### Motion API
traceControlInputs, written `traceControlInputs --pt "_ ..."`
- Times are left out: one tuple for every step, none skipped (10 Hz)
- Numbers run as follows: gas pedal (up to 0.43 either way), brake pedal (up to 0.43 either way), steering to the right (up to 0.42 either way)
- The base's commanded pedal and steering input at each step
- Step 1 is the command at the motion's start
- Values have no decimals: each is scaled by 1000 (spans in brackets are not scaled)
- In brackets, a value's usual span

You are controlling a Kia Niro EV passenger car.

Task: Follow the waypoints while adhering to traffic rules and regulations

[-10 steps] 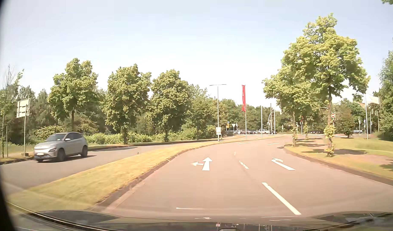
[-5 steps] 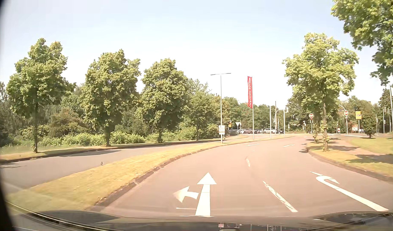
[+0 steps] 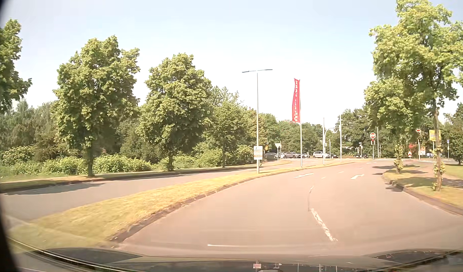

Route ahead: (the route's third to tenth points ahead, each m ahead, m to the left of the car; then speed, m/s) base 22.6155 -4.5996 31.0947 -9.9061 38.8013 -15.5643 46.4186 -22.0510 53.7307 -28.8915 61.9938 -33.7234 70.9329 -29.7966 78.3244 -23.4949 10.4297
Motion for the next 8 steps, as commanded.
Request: traceControlInputs --pt "0 0 83" --pt "0 0 93" --pt "0 0 99" --pt "0 0 99" --pt "0 0 98" --pt "0 6 95" --pt "0 6 91" --pt "0 6 87"
